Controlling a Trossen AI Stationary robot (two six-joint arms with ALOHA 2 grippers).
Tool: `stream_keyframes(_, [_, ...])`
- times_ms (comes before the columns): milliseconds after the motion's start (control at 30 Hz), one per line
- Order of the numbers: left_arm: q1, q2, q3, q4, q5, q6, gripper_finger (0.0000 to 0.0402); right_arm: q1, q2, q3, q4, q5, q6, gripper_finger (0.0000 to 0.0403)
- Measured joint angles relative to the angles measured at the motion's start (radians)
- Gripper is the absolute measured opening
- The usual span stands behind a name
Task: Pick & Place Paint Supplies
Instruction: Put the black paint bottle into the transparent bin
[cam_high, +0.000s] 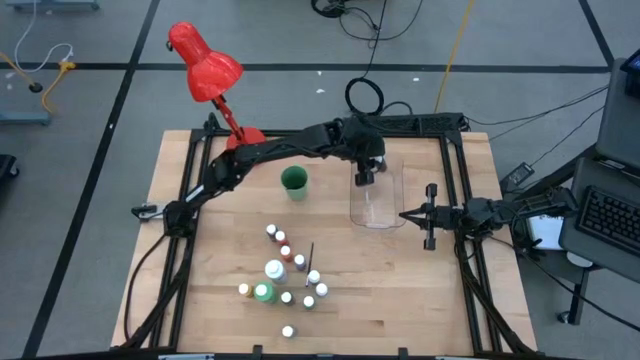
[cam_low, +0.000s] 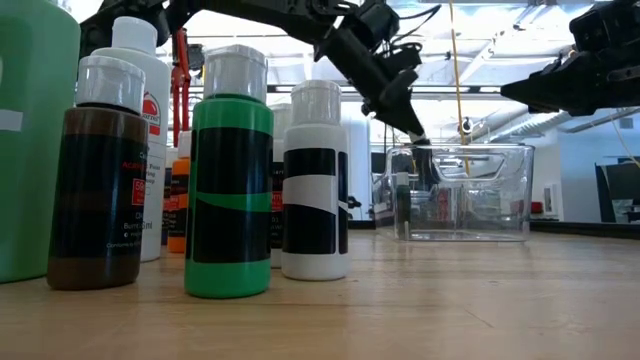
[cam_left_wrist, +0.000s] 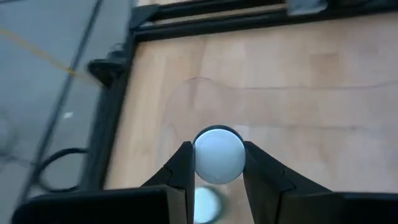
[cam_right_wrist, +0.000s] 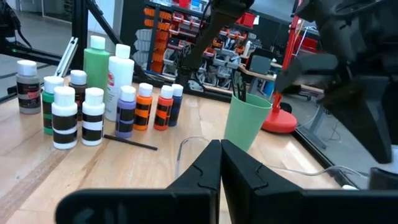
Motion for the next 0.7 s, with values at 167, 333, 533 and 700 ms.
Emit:
stream_keyframes(167, [-0.002,-0.007,0.000,-0.062,0.019,0.016,0.0088,0.000,0.001,0.000,0.000,0.000,-0.005,0.0004])
stream_keyframes(333, [-0.002,-0.011,0.000,-0.200,0.027,0.055,0.0088,0.000,0.001,0.000,0.000,0.000,-0.005,0.0004])
stream_keyframes(533, [-0.009,-0.004,0.000,-0.247,0.020,0.058,0.0088,0.000,0.001,0.000,0.000,0.000,-0.005,0.0004])
stream_keyframes(700, [-0.009,-0.004,0.000,-0.254,0.019,0.046,0.0088,0.000,0.001,0.000,0.000,0.000,-0.005,0.0004])
